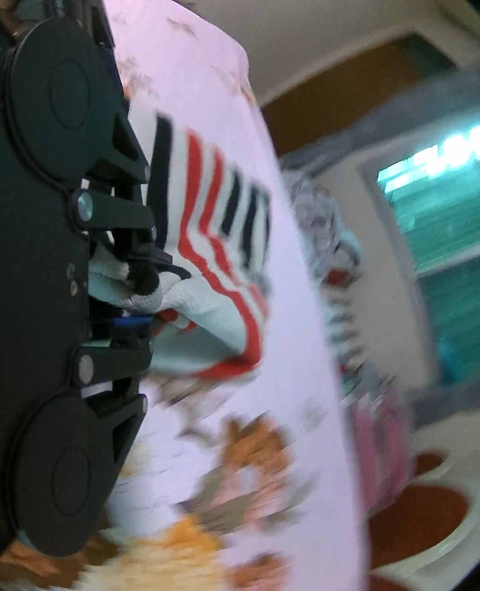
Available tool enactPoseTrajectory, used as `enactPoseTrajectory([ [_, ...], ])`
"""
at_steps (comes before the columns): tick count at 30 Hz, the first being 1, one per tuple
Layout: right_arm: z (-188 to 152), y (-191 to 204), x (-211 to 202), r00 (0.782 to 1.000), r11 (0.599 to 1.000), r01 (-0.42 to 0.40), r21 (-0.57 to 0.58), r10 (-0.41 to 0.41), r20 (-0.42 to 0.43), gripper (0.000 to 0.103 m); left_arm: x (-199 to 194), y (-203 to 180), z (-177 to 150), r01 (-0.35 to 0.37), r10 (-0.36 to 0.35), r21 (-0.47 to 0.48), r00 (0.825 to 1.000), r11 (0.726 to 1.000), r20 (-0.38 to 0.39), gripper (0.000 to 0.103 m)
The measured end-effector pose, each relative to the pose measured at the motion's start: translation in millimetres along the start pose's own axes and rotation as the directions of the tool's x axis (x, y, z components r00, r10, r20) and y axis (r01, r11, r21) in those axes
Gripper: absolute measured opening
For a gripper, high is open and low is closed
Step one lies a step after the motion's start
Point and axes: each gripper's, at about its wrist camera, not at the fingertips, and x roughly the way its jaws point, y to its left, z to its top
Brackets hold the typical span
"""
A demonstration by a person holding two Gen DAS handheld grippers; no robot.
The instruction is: Fold small clothes
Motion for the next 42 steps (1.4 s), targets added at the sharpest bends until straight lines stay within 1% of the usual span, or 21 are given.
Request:
enactPoseTrajectory([
  [2,-3,-3,-1,1.000,1.000,-0.009,0.025,0.009,0.014,0.026,10,1,-4,-0.010,0.010,-0.001,0.999,1.000,-0.046,0.074],
  [4,-1,-5,-7,0.999,0.997,-0.033,0.074,0.032,0.010,0.031,15,5,-7,-0.019,0.018,-0.015,0.998,1.000,-0.063,0.074],
  [6,-2,-10,-20,0.998,0.992,-0.061,0.110,0.060,0.014,0.037,17,7,-7,-0.011,0.010,-0.023,0.998,1.000,-0.069,0.074],
  [10,-13,-13,-46,0.997,0.989,-0.081,0.126,0.081,0.005,0.037,20,9,-6,-0.002,0.000,-0.027,0.997,1.000,-0.079,0.074],
  [13,-24,-16,-58,0.997,0.991,-0.067,0.114,0.069,-0.015,0.037,20,9,-6,0.000,-0.002,-0.027,0.997,1.000,-0.078,0.074],
  [18,-39,-25,-59,0.998,0.988,-0.036,0.151,0.043,-0.038,0.034,20,7,-6,0.004,-0.005,-0.010,0.996,1.000,-0.087,0.074],
  [20,-43,-24,-61,0.998,0.986,-0.044,0.162,0.051,-0.038,0.032,22,4,-7,0.009,-0.008,0.005,0.995,1.000,-0.096,0.074],
  [23,-46,-17,-60,0.997,0.987,-0.048,0.150,0.057,-0.052,0.034,24,-1,-10,0.009,-0.007,0.024,0.995,1.000,-0.101,0.074],
  [25,-47,-14,-56,0.997,0.991,-0.020,0.130,0.029,-0.065,0.030,26,-3,-11,0.009,-0.007,0.017,0.995,1.000,-0.104,0.074],
  [26,-47,-14,-55,0.997,0.991,-0.011,0.132,0.021,-0.071,0.022,26,-3,-11,0.010,-0.008,0.016,0.994,1.000,-0.105,0.074],
  [27,-46,-15,-55,0.997,0.991,-0.010,0.133,0.020,-0.075,0.019,26,-4,-11,0.010,-0.008,0.017,0.994,1.000,-0.106,0.074],
  [29,-46,-10,-59,0.998,0.997,0.018,0.080,-0.013,-0.064,0.012,24,-4,-10,0.018,-0.016,0.016,0.994,1.000,-0.108,0.074],
  [31,-45,-9,-63,0.998,0.998,0.039,0.054,-0.037,-0.044,0.011,23,-6,-10,0.026,-0.024,0.018,0.994,0.999,-0.107,0.074],
  [34,-53,-15,-49,0.995,0.997,0.058,0.042,-0.055,-0.087,0.011,24,-5,-11,0.032,-0.030,0.012,0.992,0.999,-0.120,0.074],
  [37,-49,-21,-52,0.995,0.997,0.021,0.080,-0.013,-0.096,0.013,20,-1,-9,0.046,-0.046,-0.005,0.990,0.999,-0.136,0.074],
  [39,-43,-18,-60,0.996,0.997,0.005,0.077,0.001,-0.089,0.024,12,3,-3,0.058,-0.061,-0.030,0.989,0.998,-0.133,0.074],
  [41,-33,-16,-71,0.998,0.996,-0.019,0.085,0.024,-0.055,0.027,1,9,5,0.074,-0.081,-0.067,0.991,0.995,-0.111,0.074],
  [42,-26,-16,-75,0.999,0.996,-0.028,0.088,0.032,-0.037,0.034,-4,12,10,0.075,-0.083,-0.081,0.992,0.994,-0.095,0.074],
])
